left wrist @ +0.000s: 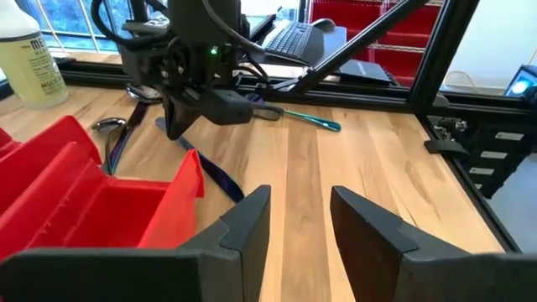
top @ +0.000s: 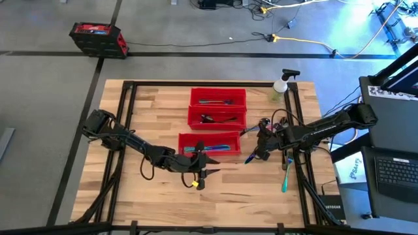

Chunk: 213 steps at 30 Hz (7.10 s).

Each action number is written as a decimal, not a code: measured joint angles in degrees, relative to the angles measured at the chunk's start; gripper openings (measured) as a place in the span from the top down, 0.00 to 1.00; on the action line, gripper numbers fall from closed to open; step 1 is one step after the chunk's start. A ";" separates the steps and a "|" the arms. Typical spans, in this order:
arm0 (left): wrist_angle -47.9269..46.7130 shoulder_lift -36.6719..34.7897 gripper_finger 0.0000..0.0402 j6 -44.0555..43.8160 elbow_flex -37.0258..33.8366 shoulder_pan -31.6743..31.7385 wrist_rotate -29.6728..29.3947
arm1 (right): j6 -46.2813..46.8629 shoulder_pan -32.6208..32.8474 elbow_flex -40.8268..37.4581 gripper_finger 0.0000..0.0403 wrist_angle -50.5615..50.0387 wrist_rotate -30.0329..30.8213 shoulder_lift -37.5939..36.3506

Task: Sort silverware
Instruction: Put the purple table knife into the bottom red bin

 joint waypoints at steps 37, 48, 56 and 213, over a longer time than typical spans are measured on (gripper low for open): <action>2.23 0.00 0.72 -1.64 0.00 0.00 -0.04 | 17.89 3.76 -0.02 1.00 1.17 2.15 0.07; 2.17 0.00 0.72 -1.66 0.00 0.00 -0.04 | 20.70 3.82 0.42 1.00 3.45 0.76 7.63; 1.91 0.00 0.72 -2.86 -0.02 -0.02 -0.07 | 20.70 3.76 2.27 1.00 3.48 -1.39 7.95; -9.69 23.68 1.00 -22.07 11.71 -12.68 -2.58 | -2.91 32.24 14.54 0.44 24.15 5.09 19.08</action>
